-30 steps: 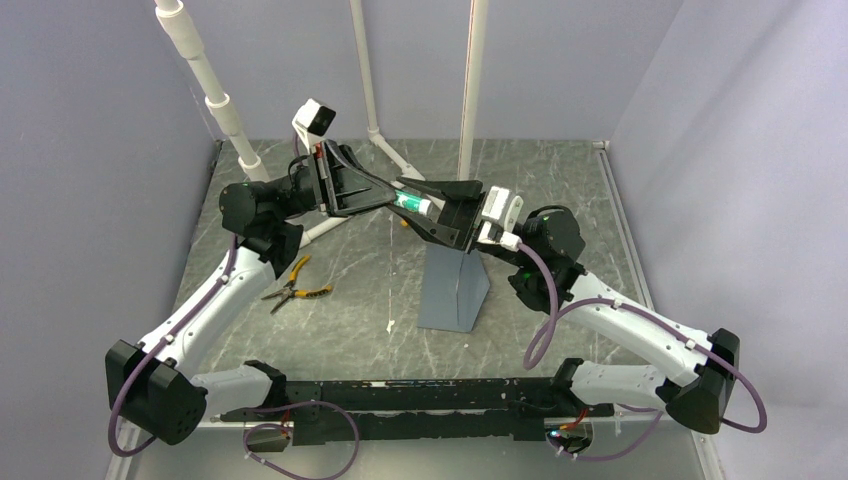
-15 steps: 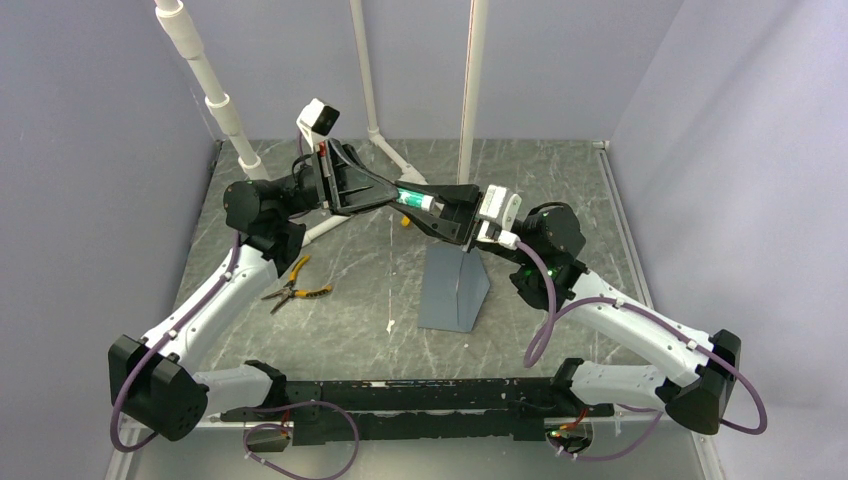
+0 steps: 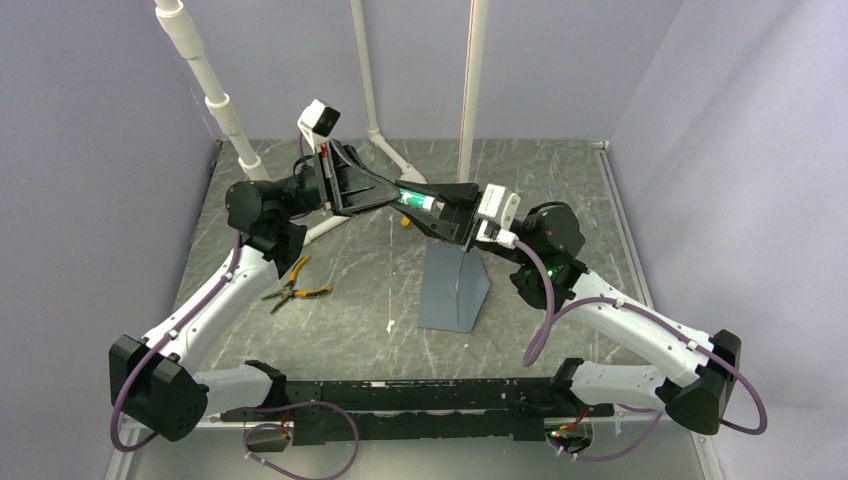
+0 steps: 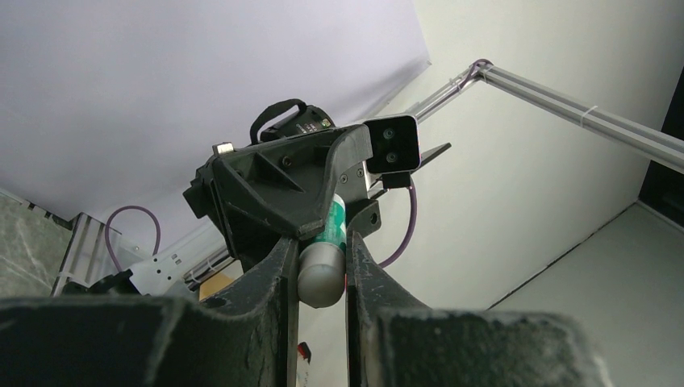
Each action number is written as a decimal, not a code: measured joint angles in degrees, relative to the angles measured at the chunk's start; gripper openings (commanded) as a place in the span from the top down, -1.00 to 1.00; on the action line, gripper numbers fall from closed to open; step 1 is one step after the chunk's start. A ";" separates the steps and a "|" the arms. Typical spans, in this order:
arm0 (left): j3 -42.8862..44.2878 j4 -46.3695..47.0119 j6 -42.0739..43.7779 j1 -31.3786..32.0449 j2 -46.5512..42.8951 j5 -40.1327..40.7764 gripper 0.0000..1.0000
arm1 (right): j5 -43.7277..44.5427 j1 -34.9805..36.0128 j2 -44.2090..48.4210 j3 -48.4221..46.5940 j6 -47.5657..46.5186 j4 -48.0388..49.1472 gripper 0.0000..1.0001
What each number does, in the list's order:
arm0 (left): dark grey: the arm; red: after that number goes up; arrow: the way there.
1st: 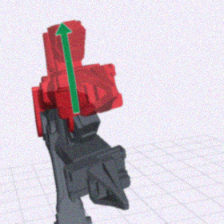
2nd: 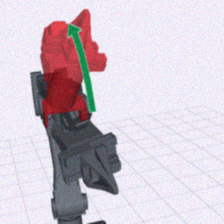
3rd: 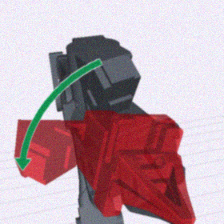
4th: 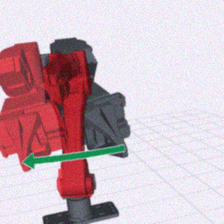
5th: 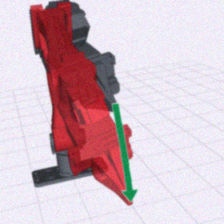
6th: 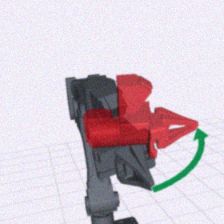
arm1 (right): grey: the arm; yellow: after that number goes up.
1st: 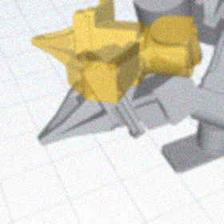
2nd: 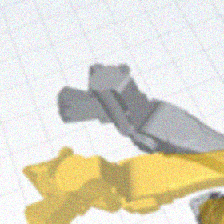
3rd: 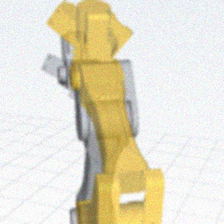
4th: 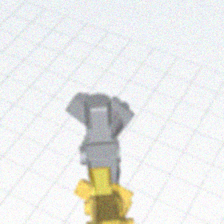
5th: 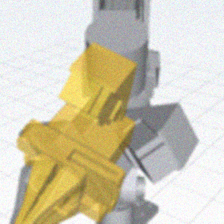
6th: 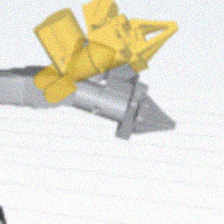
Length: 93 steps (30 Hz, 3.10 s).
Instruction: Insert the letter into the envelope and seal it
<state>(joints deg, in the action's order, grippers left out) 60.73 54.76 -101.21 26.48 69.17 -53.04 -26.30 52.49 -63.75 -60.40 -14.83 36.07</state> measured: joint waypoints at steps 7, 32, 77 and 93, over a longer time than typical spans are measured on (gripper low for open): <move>-0.31 -0.20 -0.02 0.02 0.00 0.31 0.68 | 0.33 -0.15 0.00 -0.42 -0.37 -1.16 0.97; 0.70 -56.92 41.38 0.20 -6.91 13.18 0.06 | 36.06 -4.92 2.89 -3.19 24.00 -39.98 1.00; -5.55 -52.43 45.77 14.86 38.18 31.69 0.95 | 34.07 -7.80 -20.26 12.92 29.35 -54.69 1.00; -12.15 -46.03 43.80 15.34 34.73 34.29 0.95 | 35.78 -6.49 -24.81 11.52 40.33 -53.40 1.00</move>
<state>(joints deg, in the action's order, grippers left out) 48.58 8.73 -57.41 41.82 103.90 -18.74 9.47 46.00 -88.55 -48.88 25.50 -17.32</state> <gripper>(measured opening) 0.029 0.280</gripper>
